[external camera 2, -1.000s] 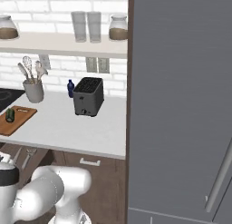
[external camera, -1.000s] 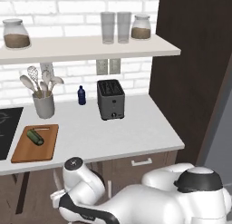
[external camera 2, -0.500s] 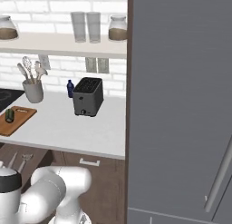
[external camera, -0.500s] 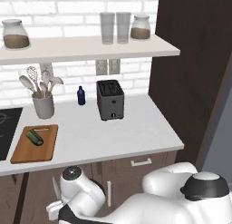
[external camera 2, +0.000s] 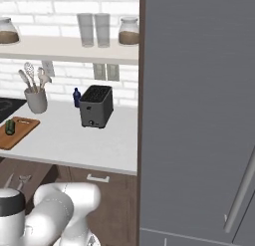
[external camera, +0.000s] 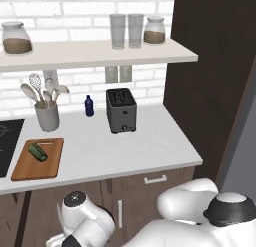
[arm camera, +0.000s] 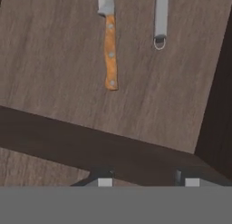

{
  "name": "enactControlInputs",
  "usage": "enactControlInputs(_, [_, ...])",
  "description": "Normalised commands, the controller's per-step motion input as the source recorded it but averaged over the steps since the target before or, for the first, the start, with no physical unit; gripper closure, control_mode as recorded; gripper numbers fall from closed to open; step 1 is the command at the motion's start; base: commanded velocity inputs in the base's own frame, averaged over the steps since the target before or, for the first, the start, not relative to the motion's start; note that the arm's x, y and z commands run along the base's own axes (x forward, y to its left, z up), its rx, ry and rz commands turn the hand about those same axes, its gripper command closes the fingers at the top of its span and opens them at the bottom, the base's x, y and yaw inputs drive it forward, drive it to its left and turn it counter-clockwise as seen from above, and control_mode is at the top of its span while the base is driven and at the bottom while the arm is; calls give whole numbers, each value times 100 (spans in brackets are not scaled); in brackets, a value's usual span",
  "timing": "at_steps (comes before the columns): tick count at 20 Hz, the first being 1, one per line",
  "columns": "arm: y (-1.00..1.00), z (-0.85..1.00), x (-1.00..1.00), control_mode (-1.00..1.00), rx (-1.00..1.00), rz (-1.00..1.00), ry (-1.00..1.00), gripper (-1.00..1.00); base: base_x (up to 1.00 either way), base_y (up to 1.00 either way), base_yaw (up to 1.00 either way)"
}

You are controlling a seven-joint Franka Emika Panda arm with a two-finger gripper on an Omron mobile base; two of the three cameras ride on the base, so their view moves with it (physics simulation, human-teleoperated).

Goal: Place the appropriate cutting tool for cutting the cucumber skin on the cutting board.

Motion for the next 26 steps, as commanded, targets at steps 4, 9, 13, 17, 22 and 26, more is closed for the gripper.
enactControlInputs(4, [0, 3, -51, -100, 0, 0, -1, -100, 0, 0, 0])
enactControlInputs(9, [-5, 67, 39, -100, 0, -2, -11, -100, 0, 0, 0])
enactControlInputs(13, [-5, 30, 65, -100, -2, -1, -5, -100, 0, 0, 0])
enactControlInputs(17, [0, -4, 41, -100, -1, 0, 0, -100, 0, 0, 0])
enactControlInputs(22, [4, -21, 54, -100, 0, -3, 0, -100, 0, 0, 0])
enactControlInputs(26, [3, -32, 26, -100, -2, -4, 0, -100, 0, 0, 0])
